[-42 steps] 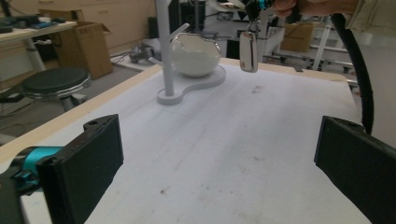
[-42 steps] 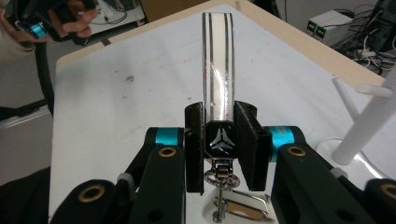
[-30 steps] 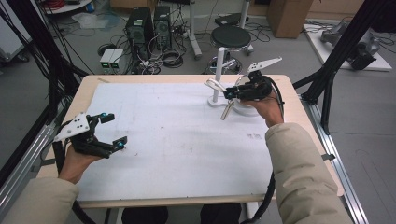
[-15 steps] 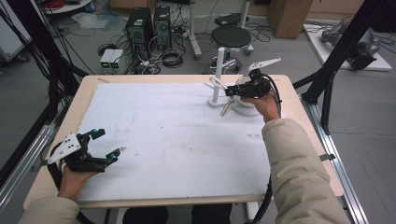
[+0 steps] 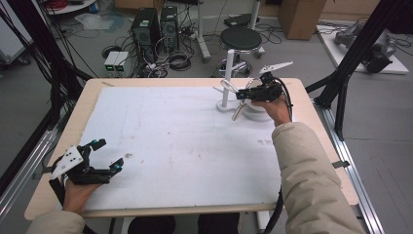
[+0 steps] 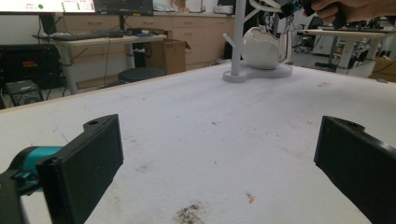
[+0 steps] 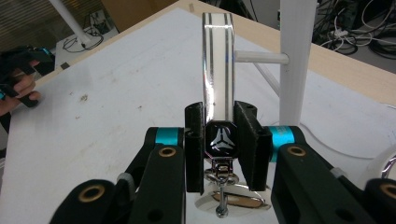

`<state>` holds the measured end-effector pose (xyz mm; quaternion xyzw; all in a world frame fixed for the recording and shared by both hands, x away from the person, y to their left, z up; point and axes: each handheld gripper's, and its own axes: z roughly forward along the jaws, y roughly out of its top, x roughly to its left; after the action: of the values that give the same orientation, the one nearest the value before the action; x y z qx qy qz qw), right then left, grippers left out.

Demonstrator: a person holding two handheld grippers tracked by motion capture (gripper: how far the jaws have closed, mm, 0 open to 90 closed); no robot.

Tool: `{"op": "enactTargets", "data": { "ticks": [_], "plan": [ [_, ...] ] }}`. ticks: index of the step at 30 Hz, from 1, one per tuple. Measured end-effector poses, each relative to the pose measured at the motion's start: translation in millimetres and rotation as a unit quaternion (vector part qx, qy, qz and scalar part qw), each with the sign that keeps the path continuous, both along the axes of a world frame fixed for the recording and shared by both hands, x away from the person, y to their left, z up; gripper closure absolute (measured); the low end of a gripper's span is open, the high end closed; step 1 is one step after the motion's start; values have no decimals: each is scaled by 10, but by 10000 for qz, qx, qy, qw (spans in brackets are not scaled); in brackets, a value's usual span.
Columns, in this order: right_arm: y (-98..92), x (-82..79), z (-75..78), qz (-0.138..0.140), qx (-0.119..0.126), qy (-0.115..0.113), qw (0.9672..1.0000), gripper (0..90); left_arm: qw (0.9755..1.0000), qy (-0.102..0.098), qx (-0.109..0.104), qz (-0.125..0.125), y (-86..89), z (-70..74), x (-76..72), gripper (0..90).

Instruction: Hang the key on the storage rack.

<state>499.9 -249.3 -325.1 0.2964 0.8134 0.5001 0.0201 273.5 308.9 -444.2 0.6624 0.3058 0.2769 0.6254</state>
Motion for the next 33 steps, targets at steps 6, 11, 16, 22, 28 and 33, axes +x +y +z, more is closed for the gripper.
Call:
{"op": "enactTargets", "data": {
  "ticks": [6,11,16,22,28,33],
  "plan": [
    [-11,57,-54,-35,24,42,10000,744,10000,-22,-28,35,-9,-37,-8,17],
    [-34,72,-68,-71,48,70,9999,744,9999,-60,-116,86,-2,-62,-18,17],
    [-58,94,-96,-153,12,116,9998,744,9998,-37,-126,140,-2,-64,-14,17],
    [-66,117,-124,-220,-25,162,9996,744,9997,-142,-103,169,-6,-70,-38,17],
    [-49,143,-159,-281,-53,248,9993,744,9995,-218,-116,185,-5,-76,-50,18],
    [-36,168,-186,-333,-111,235,9991,743,9995,-221,-127,191,-9,-78,-56,18]
  ]
}}
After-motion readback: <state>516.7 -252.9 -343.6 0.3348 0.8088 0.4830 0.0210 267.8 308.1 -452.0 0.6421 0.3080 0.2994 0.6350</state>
